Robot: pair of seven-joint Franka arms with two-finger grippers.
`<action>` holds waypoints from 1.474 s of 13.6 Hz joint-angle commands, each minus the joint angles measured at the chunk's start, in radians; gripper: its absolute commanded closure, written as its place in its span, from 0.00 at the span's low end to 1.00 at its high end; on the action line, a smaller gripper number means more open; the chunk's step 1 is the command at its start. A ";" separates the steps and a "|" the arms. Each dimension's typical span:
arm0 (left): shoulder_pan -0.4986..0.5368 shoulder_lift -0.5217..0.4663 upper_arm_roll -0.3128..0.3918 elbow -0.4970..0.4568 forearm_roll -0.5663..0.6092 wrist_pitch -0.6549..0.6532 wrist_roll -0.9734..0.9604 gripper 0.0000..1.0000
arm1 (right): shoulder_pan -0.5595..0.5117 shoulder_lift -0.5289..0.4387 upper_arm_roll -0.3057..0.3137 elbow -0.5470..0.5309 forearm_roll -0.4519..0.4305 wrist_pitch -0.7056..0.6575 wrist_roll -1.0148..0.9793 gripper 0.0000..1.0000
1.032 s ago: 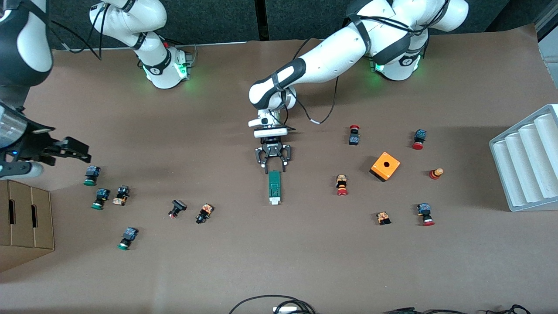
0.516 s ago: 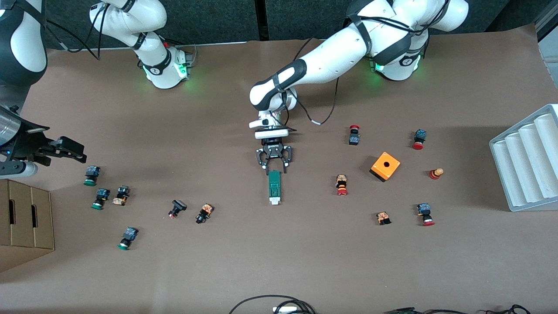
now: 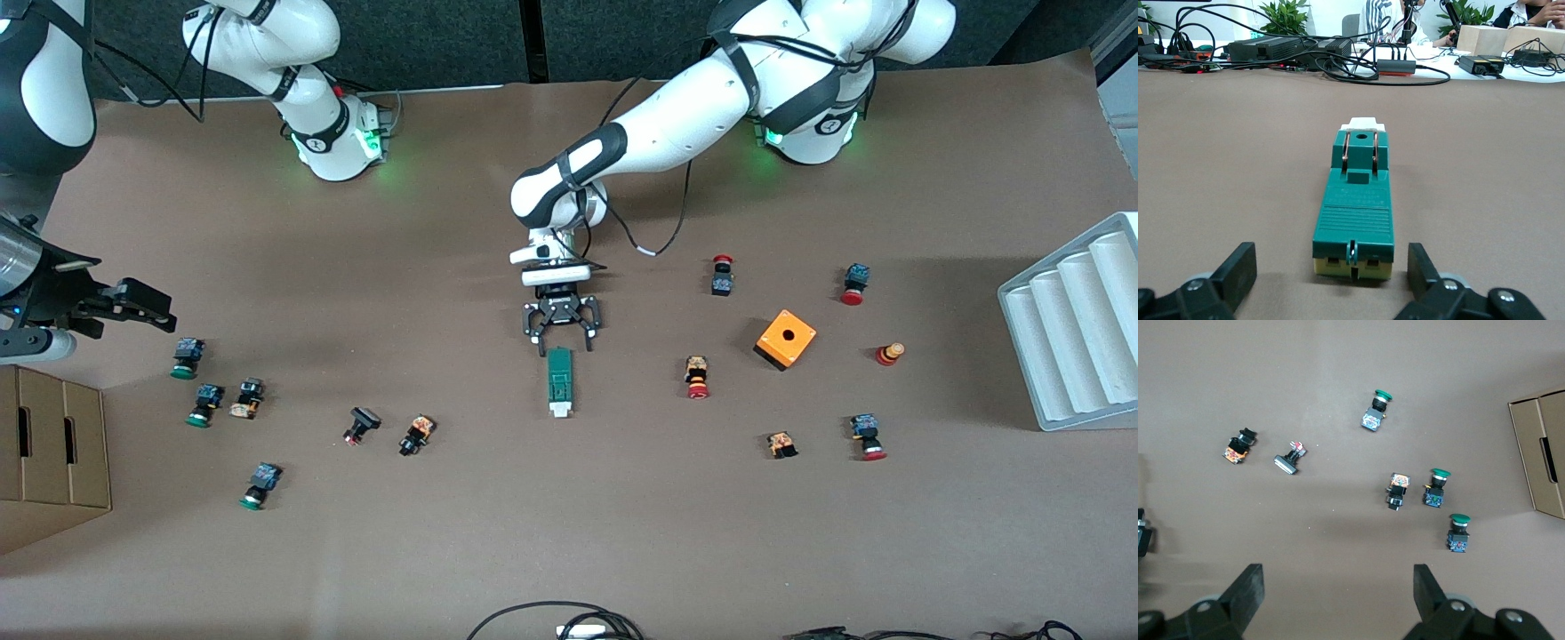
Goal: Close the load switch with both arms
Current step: 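Open the left gripper and lift it off the switch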
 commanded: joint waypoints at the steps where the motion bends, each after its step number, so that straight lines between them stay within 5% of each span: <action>1: 0.007 -0.016 -0.002 -0.019 0.011 0.007 0.000 0.00 | -0.001 0.001 0.003 0.008 -0.019 0.014 -0.005 0.00; 15: 0.019 -0.065 -0.009 -0.014 -0.069 0.044 0.115 0.01 | -0.004 0.019 0.004 0.008 0.007 0.048 0.001 0.00; 20: 0.054 -0.225 -0.011 -0.009 -0.361 0.173 0.430 0.01 | 0.006 0.016 0.011 0.008 0.013 0.052 0.008 0.00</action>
